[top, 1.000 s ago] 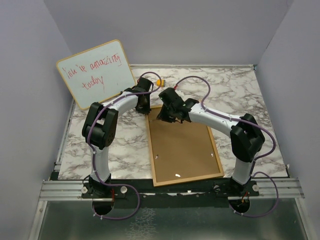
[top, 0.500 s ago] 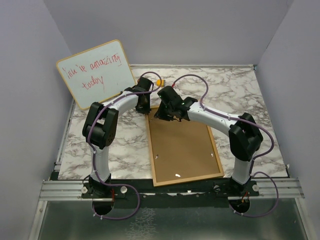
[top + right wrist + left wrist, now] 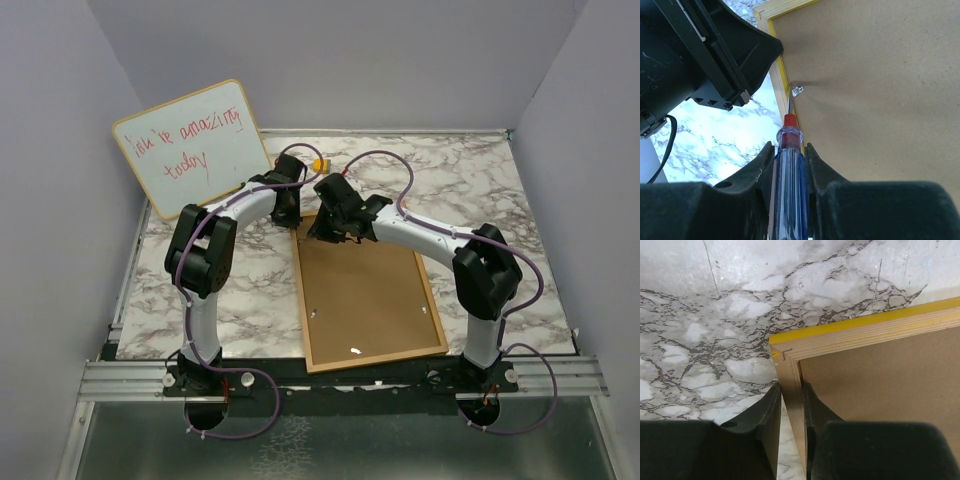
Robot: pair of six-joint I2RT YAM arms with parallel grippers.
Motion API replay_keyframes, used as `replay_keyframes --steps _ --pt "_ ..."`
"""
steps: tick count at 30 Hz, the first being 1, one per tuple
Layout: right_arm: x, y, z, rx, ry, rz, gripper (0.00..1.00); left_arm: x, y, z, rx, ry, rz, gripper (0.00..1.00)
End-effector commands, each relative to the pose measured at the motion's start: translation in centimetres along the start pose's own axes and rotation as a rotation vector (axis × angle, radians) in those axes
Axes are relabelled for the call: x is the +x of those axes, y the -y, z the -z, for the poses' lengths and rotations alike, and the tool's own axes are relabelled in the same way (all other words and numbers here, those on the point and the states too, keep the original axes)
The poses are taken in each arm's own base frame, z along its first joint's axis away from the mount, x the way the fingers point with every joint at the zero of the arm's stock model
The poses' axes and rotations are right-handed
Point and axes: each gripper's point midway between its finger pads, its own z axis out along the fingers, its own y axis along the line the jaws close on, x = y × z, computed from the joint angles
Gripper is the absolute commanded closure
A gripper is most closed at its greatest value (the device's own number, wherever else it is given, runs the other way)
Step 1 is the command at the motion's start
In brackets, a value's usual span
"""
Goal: Take the photo out of the frame
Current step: Release the photo frame item from the photo frame.
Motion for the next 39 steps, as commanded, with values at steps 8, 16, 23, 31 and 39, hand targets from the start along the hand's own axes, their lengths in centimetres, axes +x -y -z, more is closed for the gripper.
replay_keyframes --steps 8,16,23,31,39 --pt "2.1 1.1 -0.5 0.003 -0.076 0.019 1.00 1.2 -0.7 -0.9 -0.003 -0.063 -0.009 0.99" --pt "2.3 1.4 -0.4 0.019 -0.089 0.062 1.00 1.2 -0.6 -0.9 0.000 -0.069 -0.016 1.00" --pt "2.1 1.1 0.0 0.006 -0.082 0.056 1.00 1.2 -0.5 -0.9 0.008 -0.072 -0.017 1.00" --pt "0.8 -2.2 1.2 -0.115 -0.051 -0.031 1.00 1.3 -0.5 -1.0 0.010 -0.079 -0.020 1.00" --pt "-0.3 -1.8 2.5 -0.099 0.009 -0.047 0.99 1.4 -0.4 -1.1 0.014 -0.083 -0.026 1.00"
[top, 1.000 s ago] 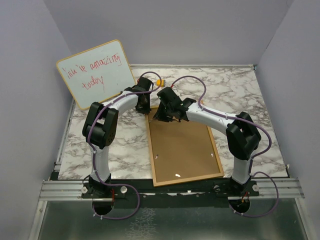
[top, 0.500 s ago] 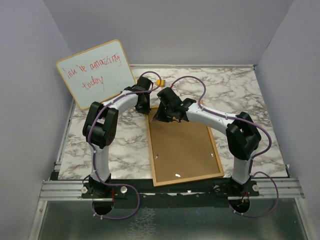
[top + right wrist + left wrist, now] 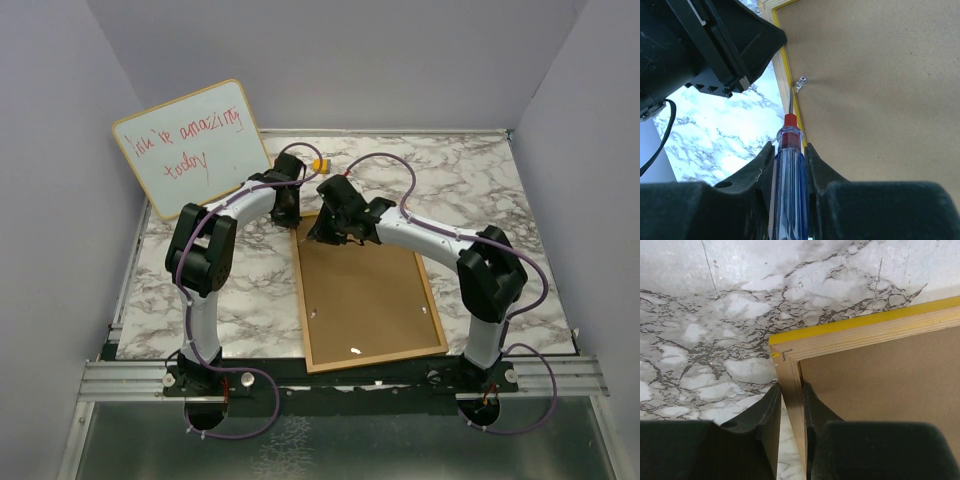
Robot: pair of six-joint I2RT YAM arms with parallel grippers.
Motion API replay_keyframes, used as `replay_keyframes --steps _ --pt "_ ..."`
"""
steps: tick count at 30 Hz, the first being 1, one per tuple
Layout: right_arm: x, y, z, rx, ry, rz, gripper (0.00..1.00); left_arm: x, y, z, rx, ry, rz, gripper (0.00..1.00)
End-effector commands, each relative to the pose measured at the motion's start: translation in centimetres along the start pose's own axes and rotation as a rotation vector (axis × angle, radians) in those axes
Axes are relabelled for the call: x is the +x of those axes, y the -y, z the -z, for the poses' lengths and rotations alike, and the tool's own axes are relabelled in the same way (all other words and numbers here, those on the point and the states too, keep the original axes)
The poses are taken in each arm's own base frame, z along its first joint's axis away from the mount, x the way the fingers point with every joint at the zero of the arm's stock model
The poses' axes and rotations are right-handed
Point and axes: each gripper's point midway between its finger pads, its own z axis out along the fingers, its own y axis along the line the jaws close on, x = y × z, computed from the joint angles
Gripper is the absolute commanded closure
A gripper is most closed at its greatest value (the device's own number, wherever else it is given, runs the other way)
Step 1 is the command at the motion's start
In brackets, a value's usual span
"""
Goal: Take the photo out of the frame
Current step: Release the photo frame item from the photo frame.
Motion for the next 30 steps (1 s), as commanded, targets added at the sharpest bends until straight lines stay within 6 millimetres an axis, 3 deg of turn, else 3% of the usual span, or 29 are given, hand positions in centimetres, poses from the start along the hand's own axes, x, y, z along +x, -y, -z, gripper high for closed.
replay_keyframes --steps 1,7,15,24,30 --pt "-1.0 -1.5 2.2 -0.057 0.043 -0.029 0.99 1.2 -0.6 -1.0 -0.004 -0.062 -0.030 1.00" --pt "-0.9 -1.4 2.0 -0.063 0.048 -0.033 1.00 1.0 -0.7 -0.7 -0.008 -0.054 -0.032 1.00" --pt "-0.2 0.7 0.4 0.064 0.017 -0.040 0.99 0.8 -0.6 -0.4 -0.002 -0.046 -0.036 1.00" --pt "-0.7 0.5 1.1 0.033 0.052 -0.044 0.99 0.7 -0.6 -0.3 -0.003 -0.045 -0.036 1.00" --pt "-0.4 0.7 0.2 0.043 0.034 -0.042 1.00 0.7 -0.6 -0.2 -0.002 -0.043 -0.037 1.00"
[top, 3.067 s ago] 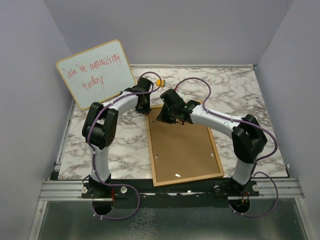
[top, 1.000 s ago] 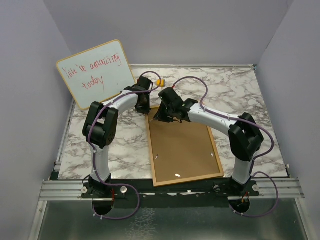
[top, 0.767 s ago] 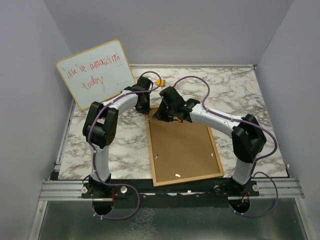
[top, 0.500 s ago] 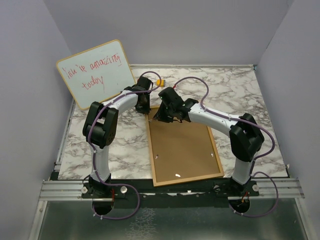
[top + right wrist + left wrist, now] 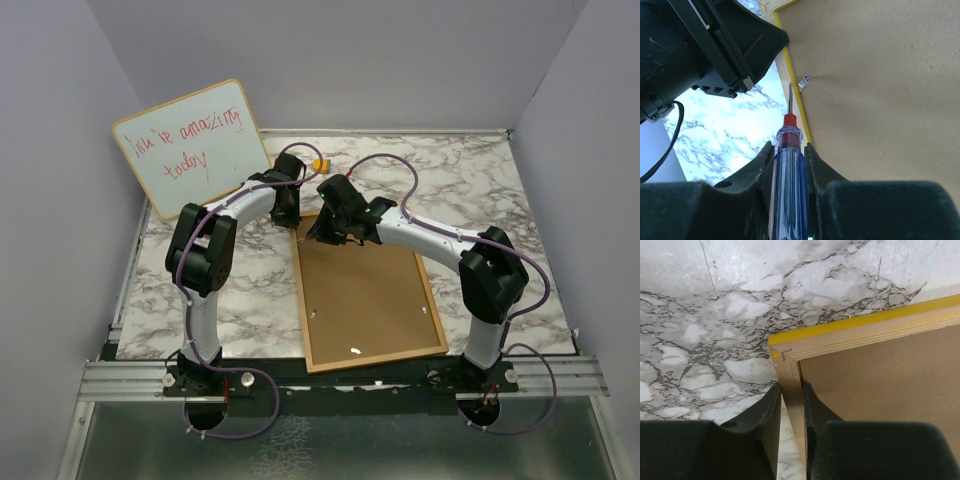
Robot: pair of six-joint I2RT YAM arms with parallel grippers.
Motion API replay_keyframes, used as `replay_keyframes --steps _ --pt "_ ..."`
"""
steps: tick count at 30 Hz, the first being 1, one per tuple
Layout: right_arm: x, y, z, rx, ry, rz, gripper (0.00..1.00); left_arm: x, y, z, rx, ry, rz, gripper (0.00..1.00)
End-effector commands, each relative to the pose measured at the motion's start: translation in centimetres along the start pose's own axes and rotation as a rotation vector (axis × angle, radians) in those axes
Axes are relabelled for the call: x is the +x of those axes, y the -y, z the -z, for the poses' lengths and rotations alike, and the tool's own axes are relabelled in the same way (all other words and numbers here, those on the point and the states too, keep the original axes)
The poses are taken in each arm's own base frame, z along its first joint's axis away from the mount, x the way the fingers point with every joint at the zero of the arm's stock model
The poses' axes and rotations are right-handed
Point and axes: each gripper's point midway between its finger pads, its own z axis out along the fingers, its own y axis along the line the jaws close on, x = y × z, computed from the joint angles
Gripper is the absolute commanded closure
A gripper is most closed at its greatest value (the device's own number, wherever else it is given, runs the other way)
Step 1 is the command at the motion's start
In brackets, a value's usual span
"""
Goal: Take the photo out of the frame
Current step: Release the photo frame item from the photo frame.
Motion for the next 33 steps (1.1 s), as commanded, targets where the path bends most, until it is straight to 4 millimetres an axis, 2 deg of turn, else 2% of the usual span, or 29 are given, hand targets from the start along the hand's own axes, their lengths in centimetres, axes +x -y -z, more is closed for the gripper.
replay_keyframes --steps 1,6,10,14,33 --pt "0.1 0.8 -0.4 0.042 0.008 0.004 1.00 0.7 -0.5 -0.3 -0.003 -0.042 -0.030 1.00" --pt "0.0 1.0 -0.2 0.054 0.010 0.005 1.00 0.7 -0.6 -0.3 -0.005 -0.041 -0.031 1.00" --pt "-0.3 0.1 0.8 -0.012 0.031 0.021 1.00 0.7 -0.6 -0.4 -0.006 -0.042 -0.031 1.00" --pt "-0.7 0.0 1.2 -0.019 0.049 0.023 1.00 0.8 -0.6 -0.5 -0.008 -0.045 -0.032 1.00" --pt "-0.7 0.6 -0.4 0.030 0.043 0.056 0.99 1.0 -0.3 -0.5 0.006 -0.053 -0.041 1.00"
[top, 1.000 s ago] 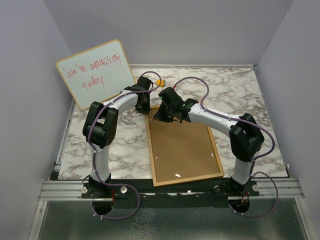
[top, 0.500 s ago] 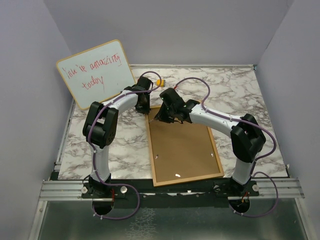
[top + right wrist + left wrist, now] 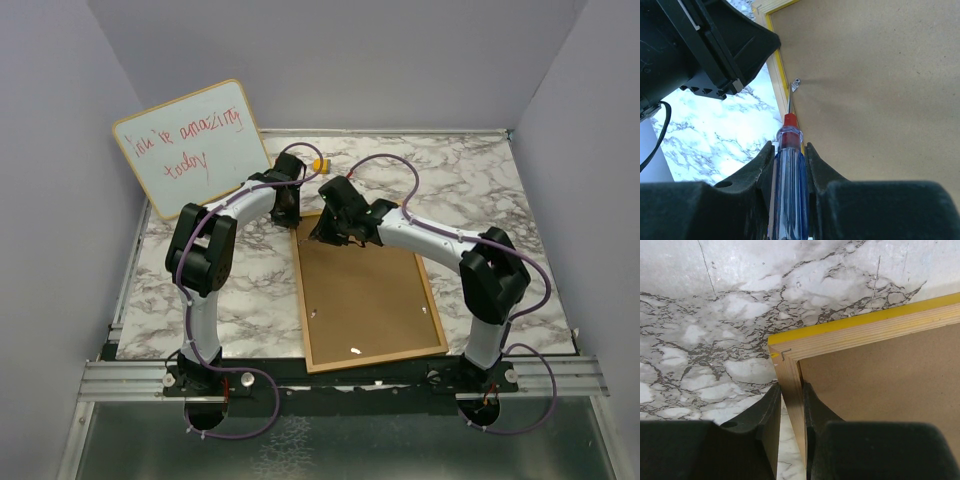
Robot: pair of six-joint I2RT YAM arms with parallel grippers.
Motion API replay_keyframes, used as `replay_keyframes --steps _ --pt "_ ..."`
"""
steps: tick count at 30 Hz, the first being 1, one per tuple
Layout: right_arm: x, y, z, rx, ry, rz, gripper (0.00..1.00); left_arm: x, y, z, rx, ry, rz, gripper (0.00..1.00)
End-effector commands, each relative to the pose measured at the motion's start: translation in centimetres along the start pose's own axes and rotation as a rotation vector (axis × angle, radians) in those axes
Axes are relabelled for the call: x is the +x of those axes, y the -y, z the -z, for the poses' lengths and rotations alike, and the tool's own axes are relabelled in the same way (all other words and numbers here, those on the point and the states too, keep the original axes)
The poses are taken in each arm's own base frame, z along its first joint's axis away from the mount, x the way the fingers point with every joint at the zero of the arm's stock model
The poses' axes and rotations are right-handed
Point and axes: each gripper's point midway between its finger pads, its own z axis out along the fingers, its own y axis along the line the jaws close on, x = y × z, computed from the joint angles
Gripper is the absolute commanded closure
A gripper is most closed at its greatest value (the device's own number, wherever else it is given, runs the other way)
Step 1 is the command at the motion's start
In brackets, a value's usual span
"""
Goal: Take the photo out of the frame
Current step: Release the photo frame item from the photo frame.
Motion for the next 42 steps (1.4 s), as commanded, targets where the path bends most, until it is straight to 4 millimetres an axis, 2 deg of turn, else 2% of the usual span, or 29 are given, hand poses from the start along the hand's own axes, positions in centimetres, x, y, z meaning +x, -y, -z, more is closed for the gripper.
replay_keyframes --steps 1,8,15,24,36,42 --pt "-0.5 0.0 -0.6 0.022 0.023 0.022 1.00 1.1 -0.3 -0.6 0.004 -0.054 -0.032 1.00" --pt "-0.2 0.0 -0.8 0.022 0.008 0.029 1.00 1.0 -0.5 -0.4 -0.003 -0.048 -0.033 1.00" --pt "-1.2 -1.1 0.0 -0.015 0.040 0.031 0.99 1.0 -0.4 -0.4 0.001 -0.049 -0.033 1.00" --pt "0.1 -0.1 -1.4 0.032 -0.017 0.034 1.00 0.9 -0.4 -0.4 0.003 -0.049 -0.034 1.00" --pt "0.2 1.0 0.2 0.068 -0.020 0.019 1.00 0.9 -0.4 -0.5 0.000 -0.049 -0.034 1.00" --pt "0.9 1.2 0.2 0.063 -0.040 0.022 1.00 1.0 -0.5 -0.5 -0.002 -0.052 -0.036 1.00"
